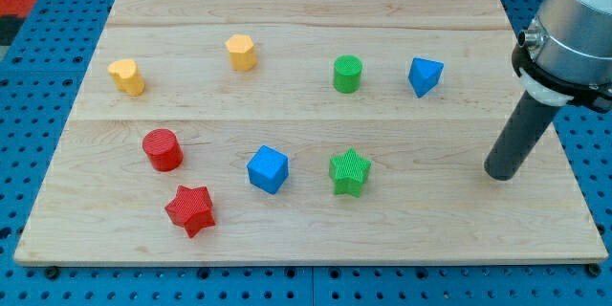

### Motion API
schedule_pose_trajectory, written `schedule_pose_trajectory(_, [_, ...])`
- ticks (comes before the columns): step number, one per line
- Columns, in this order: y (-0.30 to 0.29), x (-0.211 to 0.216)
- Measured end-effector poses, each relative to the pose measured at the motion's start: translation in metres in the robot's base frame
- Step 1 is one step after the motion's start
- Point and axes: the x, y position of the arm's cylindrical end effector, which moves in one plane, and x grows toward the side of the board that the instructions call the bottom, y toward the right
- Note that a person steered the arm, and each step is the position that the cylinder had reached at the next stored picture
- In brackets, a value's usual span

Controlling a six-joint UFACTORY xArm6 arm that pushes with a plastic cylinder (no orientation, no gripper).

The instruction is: Point your arm towards bottom of green circle

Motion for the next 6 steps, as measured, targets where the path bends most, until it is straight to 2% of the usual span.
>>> schedule_pose_trajectory(3, [-0.032,-0.01])
schedule_pose_trajectory(5, [-0.032,-0.01])
schedule_pose_trajectory(6, [-0.044,-0.033])
